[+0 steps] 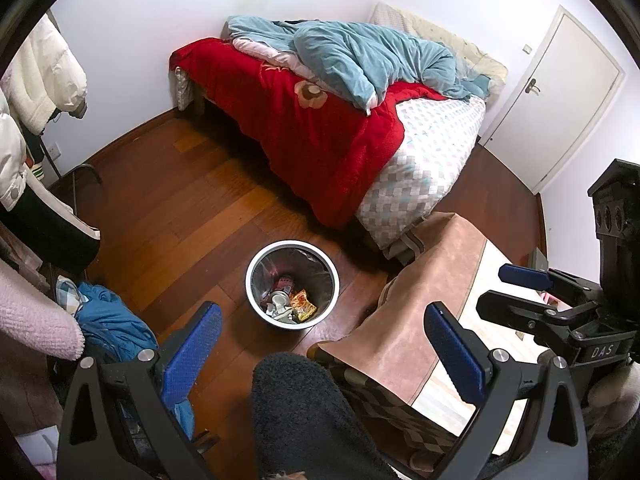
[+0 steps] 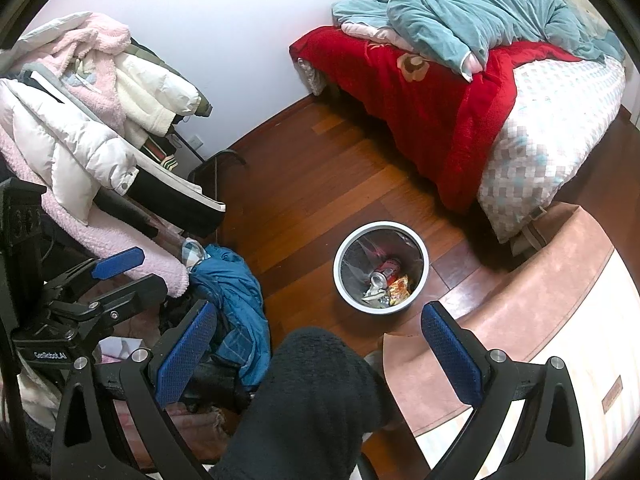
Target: Collect trash
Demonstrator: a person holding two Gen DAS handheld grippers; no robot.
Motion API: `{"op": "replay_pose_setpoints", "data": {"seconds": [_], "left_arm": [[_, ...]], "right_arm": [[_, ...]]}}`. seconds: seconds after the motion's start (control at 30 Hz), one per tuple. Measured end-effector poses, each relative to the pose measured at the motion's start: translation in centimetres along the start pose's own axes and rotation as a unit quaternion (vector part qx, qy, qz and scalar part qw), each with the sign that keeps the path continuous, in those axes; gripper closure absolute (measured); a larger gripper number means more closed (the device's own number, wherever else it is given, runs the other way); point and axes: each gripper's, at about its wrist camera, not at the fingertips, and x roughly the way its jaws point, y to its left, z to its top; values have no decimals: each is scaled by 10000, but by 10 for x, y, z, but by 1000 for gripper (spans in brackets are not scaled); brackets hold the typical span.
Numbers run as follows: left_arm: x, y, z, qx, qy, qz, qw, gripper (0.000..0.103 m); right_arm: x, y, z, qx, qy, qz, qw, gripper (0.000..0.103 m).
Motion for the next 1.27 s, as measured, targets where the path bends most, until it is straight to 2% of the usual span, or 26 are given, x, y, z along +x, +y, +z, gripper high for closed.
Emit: {"op": "replay_pose_setpoints", "data": {"seconds": [1.27], "left_arm": [[-4,-1,-4,-72,-76,-5,9999,0]], "right_arm": [[-3,0,0,-42,24,17,10000,0]]}}
